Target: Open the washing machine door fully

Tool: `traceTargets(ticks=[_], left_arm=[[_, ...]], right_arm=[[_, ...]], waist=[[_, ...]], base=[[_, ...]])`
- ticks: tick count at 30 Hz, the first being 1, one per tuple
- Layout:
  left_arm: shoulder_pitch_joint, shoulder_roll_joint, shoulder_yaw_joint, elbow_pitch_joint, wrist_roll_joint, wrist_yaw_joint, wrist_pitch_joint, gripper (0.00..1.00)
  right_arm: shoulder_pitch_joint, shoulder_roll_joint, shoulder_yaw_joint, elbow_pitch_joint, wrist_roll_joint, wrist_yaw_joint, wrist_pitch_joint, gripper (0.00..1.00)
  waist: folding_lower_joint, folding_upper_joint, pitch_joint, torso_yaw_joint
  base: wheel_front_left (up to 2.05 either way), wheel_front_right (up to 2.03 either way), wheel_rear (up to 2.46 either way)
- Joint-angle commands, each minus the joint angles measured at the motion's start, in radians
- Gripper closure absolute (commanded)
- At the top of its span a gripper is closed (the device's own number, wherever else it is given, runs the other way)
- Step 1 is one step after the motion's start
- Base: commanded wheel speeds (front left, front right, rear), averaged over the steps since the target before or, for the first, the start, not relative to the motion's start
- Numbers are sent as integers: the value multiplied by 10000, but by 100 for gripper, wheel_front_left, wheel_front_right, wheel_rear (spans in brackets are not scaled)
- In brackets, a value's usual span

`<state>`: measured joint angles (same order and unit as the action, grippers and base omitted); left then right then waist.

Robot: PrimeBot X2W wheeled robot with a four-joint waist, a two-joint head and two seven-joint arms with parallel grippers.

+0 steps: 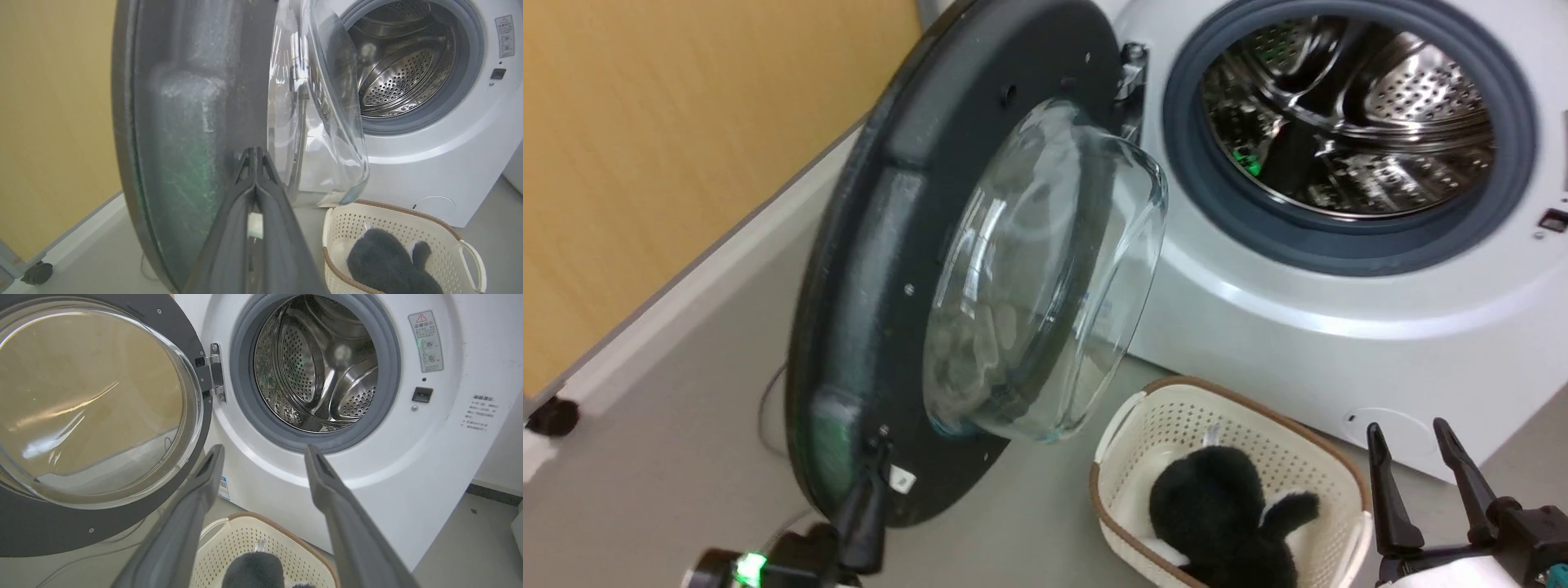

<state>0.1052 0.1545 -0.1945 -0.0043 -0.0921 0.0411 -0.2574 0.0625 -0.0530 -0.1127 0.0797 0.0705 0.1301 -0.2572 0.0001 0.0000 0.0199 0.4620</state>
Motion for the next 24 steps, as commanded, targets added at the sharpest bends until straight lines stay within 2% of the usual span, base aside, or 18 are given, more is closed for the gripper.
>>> traceTargets(ticks=[1, 6, 10, 24], left_arm=[[-273, 73, 169, 40, -12, 19, -44, 100], [-757, 96, 851, 295, -122, 22, -44, 100], [-1284, -106, 1508, 575, -329, 79, -44, 100], [-3461, -391, 3704, 1947, -586, -145, -44, 100]], right_arm=[[-27, 28, -15, -8, -58, 6, -45, 0], [-235, 28, -19, -40, -171, 6, -45, 0], [-420, 28, -4, -82, -326, 6, -45, 0], [-1325, 28, -80, -321, -1166, 6, -45, 0]], waist=[[-1, 0, 153, 155], [-1, 0, 480, 301], [-1, 0, 832, 316], [-1, 0, 2615, -18]], base=[[0, 0, 0], [0, 0, 0], [0, 0, 0], [0, 0, 0]])
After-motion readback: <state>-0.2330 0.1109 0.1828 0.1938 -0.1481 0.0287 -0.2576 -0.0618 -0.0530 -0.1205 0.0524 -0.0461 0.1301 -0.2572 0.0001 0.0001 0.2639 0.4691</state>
